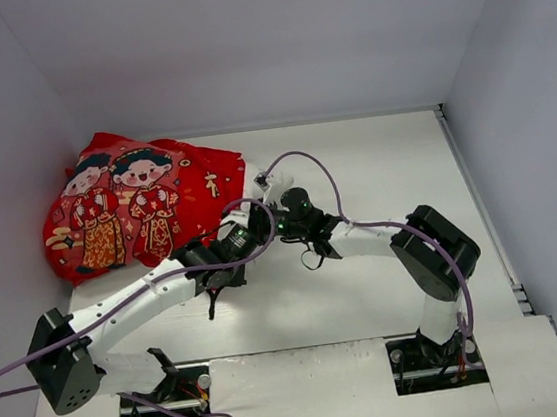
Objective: Put the pillow into the pillowcase
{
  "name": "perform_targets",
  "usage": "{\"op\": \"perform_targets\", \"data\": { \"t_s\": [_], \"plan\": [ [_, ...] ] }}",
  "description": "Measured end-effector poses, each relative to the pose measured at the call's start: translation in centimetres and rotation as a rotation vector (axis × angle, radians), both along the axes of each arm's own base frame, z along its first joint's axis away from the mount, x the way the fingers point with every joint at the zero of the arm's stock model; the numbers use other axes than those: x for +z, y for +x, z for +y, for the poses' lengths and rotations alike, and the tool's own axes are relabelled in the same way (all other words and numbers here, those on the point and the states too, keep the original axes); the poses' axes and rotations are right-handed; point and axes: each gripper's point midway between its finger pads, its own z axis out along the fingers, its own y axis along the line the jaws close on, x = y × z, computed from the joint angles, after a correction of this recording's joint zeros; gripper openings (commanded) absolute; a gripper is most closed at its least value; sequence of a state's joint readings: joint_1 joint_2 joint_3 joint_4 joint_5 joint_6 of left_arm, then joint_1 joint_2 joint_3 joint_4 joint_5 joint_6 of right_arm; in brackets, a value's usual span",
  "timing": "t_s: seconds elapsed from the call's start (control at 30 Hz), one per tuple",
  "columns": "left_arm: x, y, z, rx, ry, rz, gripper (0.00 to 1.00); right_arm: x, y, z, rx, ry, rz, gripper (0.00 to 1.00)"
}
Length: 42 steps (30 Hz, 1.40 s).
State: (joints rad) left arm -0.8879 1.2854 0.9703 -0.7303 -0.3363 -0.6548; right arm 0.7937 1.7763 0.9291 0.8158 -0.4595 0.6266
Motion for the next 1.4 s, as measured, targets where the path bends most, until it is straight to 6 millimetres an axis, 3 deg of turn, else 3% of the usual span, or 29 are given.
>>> {"op": "perform_targets", "data": {
  "t_s": [0.13,0.3,0.37,0.47,0.5,0.53,0.6,0.63,0.67,0.7,0.73,0.8,0.83,0.93,1.1,1.23,1.4],
  "plan": [
    [1.6,-2.2,-2.1,-0.059,-0.110,0.084,0.00,-0.1,0.0,0.0,0.001,-0.006,-0.001,0.00],
    [6.9,-5.1,-7.0,-0.200,-0.274,0.110,0.00,0.3,0.2,0.1,0.005,-0.004,-0.015,0.00],
    [7.9,-5.8,-7.6,-0.228,-0.306,0.127,0.00,0.4,0.0,0.3,0.013,-0.004,-0.019,0.00],
    [7.6,-6.6,-7.4,-0.240,-0.297,0.166,0.00,0.4,-0.6,0.8,0.029,-0.005,-0.025,0.00],
    [7.4,-6.8,-7.3,-0.242,-0.293,0.177,0.05,0.4,-0.8,1.0,0.035,-0.006,-0.025,0.00],
    [7.1,-7.0,-7.3,-0.245,-0.290,0.190,0.26,0.3,-1.1,1.1,0.042,-0.008,-0.025,0.00],
    [6.4,-7.6,-7.2,-0.251,-0.289,0.223,0.41,0.1,-1.4,1.3,0.051,-0.013,-0.023,0.01],
    [6.1,-8.0,-7.3,-0.254,-0.297,0.242,0.56,-0.1,-1.5,1.3,0.053,-0.017,-0.025,0.10],
    [5.8,-8.4,-7.5,-0.258,-0.315,0.265,0.63,-0.3,-1.6,1.3,0.054,-0.026,-0.027,0.16],
    [5.6,-8.8,-7.6,-0.253,-0.330,0.278,0.68,-0.5,-1.5,1.2,0.052,-0.036,-0.033,0.24],
    [5.5,-8.9,-7.4,-0.242,-0.341,0.281,0.72,-0.7,-1.4,1.0,0.046,-0.047,-0.041,0.38],
    [6.2,-9.0,-6.9,-0.224,-0.370,0.262,0.74,-1.5,-1.5,0.2,0.035,-0.085,-0.050,0.51],
    [7.0,-8.6,-6.6,-0.211,-0.389,0.231,0.74,-1.9,-1.4,-0.7,0.023,-0.113,-0.052,0.58],
    [9.5,-7.2,-5.2,-0.163,-0.417,0.131,0.74,-2.2,-1.8,-3.6,-0.011,-0.182,-0.060,0.65],
    [13.6,-2.5,-4.2,-0.078,-0.443,-0.006,0.74,0.7,0.3,-9.1,-0.135,-0.200,-0.097,0.73],
    [14.2,2.4,-3.7,-0.021,-0.368,-0.048,0.74,3.2,3.2,-13.0,-0.253,-0.199,-0.128,0.75],
    [14.0,9.5,-4.0,0.003,-0.245,-0.071,0.74,4.6,7.1,-15.1,-0.319,-0.198,-0.111,0.80]
  ]
}}
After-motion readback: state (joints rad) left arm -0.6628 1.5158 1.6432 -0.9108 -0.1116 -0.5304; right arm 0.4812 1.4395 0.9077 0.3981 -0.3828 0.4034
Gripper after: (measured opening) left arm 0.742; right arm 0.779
